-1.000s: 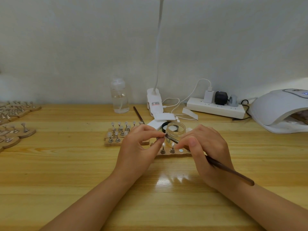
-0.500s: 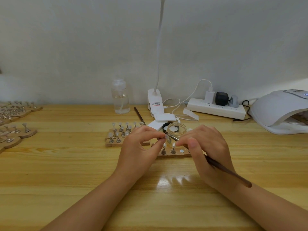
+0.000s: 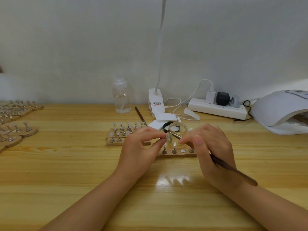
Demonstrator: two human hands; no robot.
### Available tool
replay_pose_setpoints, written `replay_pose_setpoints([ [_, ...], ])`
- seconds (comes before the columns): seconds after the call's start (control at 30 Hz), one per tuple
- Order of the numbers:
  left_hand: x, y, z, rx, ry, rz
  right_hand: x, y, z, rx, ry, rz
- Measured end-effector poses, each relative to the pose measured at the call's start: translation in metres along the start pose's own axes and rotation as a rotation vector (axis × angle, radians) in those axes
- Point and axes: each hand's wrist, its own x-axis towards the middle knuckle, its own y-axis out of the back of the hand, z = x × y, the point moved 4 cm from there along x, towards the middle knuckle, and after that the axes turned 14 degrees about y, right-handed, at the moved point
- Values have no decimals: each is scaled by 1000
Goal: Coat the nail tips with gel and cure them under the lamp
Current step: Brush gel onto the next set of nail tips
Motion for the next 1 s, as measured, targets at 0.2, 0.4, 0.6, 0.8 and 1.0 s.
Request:
replay_pose_setpoints([
  [0.2, 0, 0, 0, -2, -14, 0, 0, 1, -2, 55, -33, 4],
  [0.4, 1, 0, 0, -28, 2, -21, 0, 4, 1, 134, -148, 84],
  [0.6, -1, 3, 5, -45, -57, 25, 1, 5, 2, 106, -198, 85],
  [0.8, -1, 3, 1, -70, 3, 3, 1, 2, -1, 34, -112, 23],
  [1.0, 0, 4, 0, -59, 37, 15, 2, -1, -6, 20, -7, -24],
])
